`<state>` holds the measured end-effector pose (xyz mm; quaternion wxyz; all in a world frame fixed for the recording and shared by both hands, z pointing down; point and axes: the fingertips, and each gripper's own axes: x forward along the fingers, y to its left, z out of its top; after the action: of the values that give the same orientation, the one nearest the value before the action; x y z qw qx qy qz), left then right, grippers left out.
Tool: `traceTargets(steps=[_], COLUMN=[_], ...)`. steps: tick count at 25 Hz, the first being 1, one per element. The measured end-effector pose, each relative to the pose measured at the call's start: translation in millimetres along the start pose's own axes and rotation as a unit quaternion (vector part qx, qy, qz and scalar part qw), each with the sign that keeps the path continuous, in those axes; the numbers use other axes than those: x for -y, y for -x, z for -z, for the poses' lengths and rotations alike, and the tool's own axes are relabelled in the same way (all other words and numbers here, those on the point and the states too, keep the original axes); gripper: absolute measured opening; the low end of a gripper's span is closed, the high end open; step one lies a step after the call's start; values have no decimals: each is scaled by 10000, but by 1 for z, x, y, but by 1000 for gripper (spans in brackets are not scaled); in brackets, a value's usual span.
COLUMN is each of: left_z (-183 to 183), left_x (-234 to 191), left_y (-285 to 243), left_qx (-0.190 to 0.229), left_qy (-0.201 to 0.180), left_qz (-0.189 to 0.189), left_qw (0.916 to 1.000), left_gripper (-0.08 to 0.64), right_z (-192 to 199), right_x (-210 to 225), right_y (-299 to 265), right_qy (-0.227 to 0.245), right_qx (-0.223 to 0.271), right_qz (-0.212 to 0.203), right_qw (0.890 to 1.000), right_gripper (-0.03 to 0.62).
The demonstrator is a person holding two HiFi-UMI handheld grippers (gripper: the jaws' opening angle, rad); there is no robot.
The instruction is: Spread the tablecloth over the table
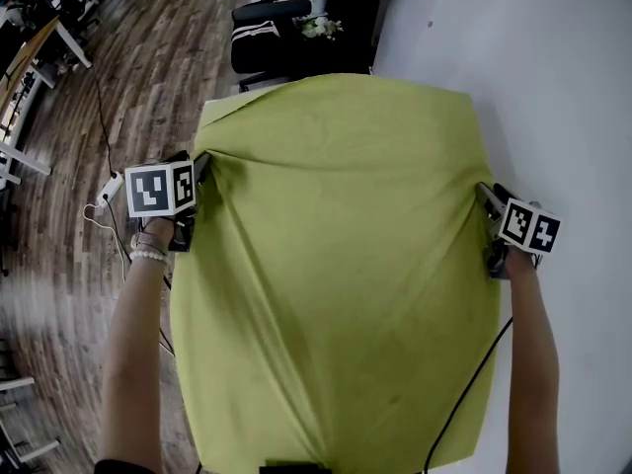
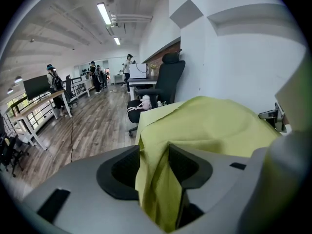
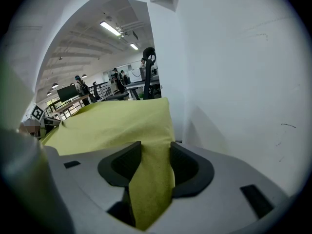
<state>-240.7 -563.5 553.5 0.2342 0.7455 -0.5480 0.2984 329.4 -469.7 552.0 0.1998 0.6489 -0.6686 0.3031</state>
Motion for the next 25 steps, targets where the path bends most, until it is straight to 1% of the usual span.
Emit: traceTargets(steps=[5,8,18,21,23,24,25], left_z=[-15,-22,-41,-43,-42,-40,-38], left_x=[0,1,-7,-10,-12,-13,-13], left_y=[-14,-21,-37,-35,-35,-34,-33], left_qx=[68,85,98,189,228,212,178], left_qy=[-27,-105,-297,-260,-126,-55,-23], left_qz=[-27,-54,-267,-350,-347,-350,-362], left_qw=[10000,9999,9992,9989,9991,9991,9992], left_gripper=[201,201,209,209,216,233,233], right_z=[-11,-16,-34,-37,-38,-38,-38], right_x=[2,3,3,1,1,2,2], right_y=[-11,-17,-30,-30,-31,-32,-33], right_qy=[41,70,258,341,338,333,338], right_qx=[9,29,106,147,152,155,162], right_qz=[38,66,274,402,415,410,405], right_qw=[10000,9999,9992,9985,9984,9985,9985], right_gripper=[204,204,202,198,198,198,198])
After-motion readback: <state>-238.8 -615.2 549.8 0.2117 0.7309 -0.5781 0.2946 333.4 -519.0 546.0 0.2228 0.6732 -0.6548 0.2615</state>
